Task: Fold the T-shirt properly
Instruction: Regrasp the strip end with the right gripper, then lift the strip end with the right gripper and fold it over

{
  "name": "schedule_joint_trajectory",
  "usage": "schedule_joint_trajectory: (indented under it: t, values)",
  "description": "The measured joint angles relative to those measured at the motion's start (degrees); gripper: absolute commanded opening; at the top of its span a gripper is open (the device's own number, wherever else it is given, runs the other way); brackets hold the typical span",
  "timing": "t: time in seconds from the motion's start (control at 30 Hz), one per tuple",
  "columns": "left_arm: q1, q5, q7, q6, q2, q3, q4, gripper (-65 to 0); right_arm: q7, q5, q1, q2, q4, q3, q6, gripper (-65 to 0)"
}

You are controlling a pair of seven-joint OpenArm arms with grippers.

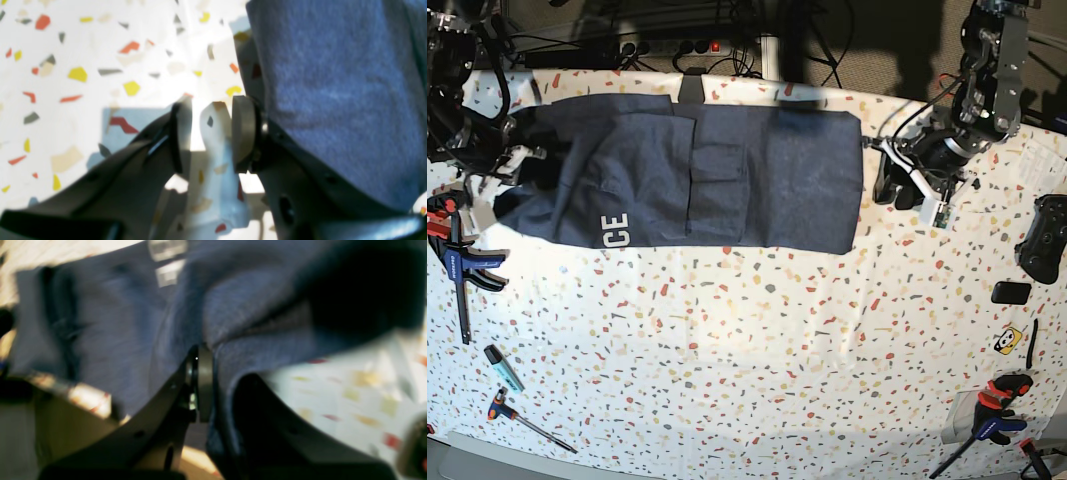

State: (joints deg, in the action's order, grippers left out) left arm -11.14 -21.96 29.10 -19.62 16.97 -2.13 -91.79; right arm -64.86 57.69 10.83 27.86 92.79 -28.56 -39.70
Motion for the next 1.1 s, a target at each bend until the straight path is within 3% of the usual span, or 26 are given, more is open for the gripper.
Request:
schedule_joint_trajectory:
  t: [0.23,0.37,0.5,0.73,0.93,1.1]
  values:
    - [-1.44,0.57,0.92,0.09,-0.13,-0.07,0.17,-45.4,-0.59,0.72,0.02,-11.10,15.08,0.74,0.00,-65.0]
    - [-1.92,0.52,0.87,-0.09,-0.37,-0.11,0.17,-45.4,0.11,-0.39,-0.02,-16.00,21.49,5.46,0.02,-65.0]
    - [-2.21,0.50,0.85,-0.09,-0.33,-0.11,0.17,-45.4,5.44,-10.16,-0.11,-19.76,21.99,15.15,0.44,-65.0]
    - [-3.17,0.46,-0.20,-0.31,-0.31,-0.11,0.17,-45.4,11.30,-27.39,-5.27,-25.59,21.18,30.25,6.49,-65.0]
    - [-3.26,0.28,-0.22,-0.31,-0.31,-0.11,0.17,-45.4,11.54,-32.11,-6.62,-29.81,13.92,38.88,7.58,-65.0]
    - [-3.28,0.28,-0.22,-0.31,-0.31,-0.11,0.17,-45.4,12.33,-36.09,-7.72,-32.37,9.66,41.88,8.22,-65.0]
